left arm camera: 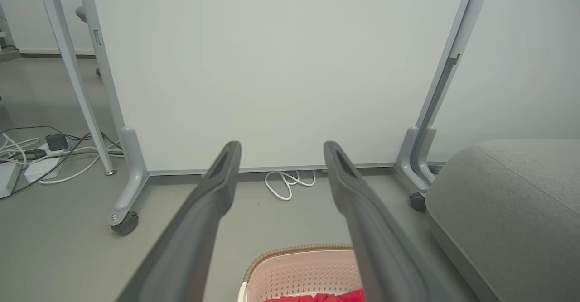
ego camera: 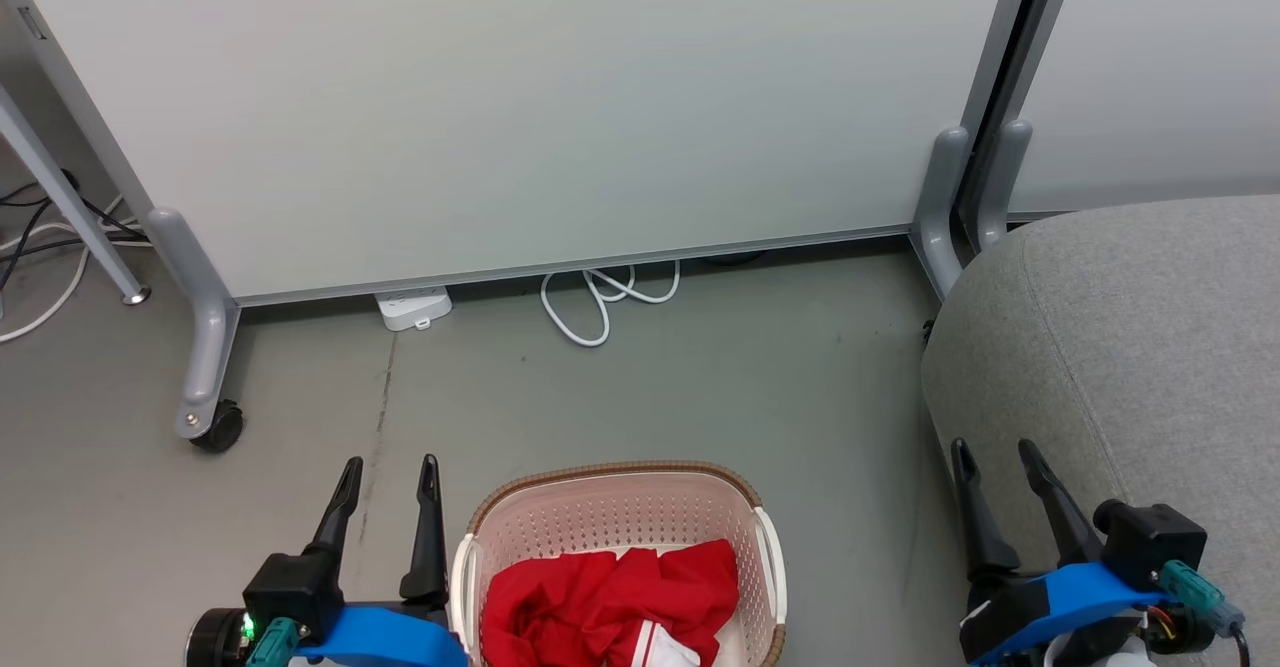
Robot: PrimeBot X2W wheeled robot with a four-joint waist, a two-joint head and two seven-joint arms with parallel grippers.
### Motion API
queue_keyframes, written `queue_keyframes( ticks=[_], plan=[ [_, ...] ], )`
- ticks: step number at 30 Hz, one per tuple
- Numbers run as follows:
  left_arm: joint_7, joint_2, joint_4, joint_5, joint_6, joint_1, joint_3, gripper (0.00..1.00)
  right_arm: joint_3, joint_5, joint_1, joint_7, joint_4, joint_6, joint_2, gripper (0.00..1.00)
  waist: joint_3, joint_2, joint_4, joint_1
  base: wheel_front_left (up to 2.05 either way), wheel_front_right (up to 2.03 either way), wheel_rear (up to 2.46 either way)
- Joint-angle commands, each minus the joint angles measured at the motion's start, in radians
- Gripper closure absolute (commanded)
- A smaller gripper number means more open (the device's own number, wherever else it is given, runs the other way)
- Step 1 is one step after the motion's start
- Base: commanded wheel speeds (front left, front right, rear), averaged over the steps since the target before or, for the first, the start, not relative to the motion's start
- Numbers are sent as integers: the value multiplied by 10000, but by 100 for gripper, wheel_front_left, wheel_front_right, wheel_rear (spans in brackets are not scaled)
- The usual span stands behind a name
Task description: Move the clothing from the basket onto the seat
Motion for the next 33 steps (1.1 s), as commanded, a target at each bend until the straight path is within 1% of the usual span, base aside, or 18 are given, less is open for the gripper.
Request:
queue_keyframes(
  ticks=[1,12,20,23,27,33],
  plan=[
    [-65,30,-25,171,-3,70,-6,0,20,-133,-167,-62,33,21,-64,0,-1,0,1,0,0,0,0],
    [-83,28,36,87,79,58,-54,0,8,-73,-124,-49,62,22,-63,0,0,0,3,0,0,0,0],
    [-81,28,199,94,37,18,-56,0,40,-16,-207,-30,88,22,-64,0,63,0,-25,0,0,0,0],
    [-81,100,669,273,-89,-271,-182,0,140,8,-340,-18,-1,22,-62,0,321,0,-151,0,0,0,0],
    [-31,421,1523,481,-284,-927,-472,0,349,58,-554,-44,-188,14,-62,0,921,0,-449,0,0,0,0],
    [504,1025,2585,630,-507,-2436,-981,0,763,155,-1115,-105,-624,14,-57,0,2489,0,-1108,0,0,0,0]
  ],
)
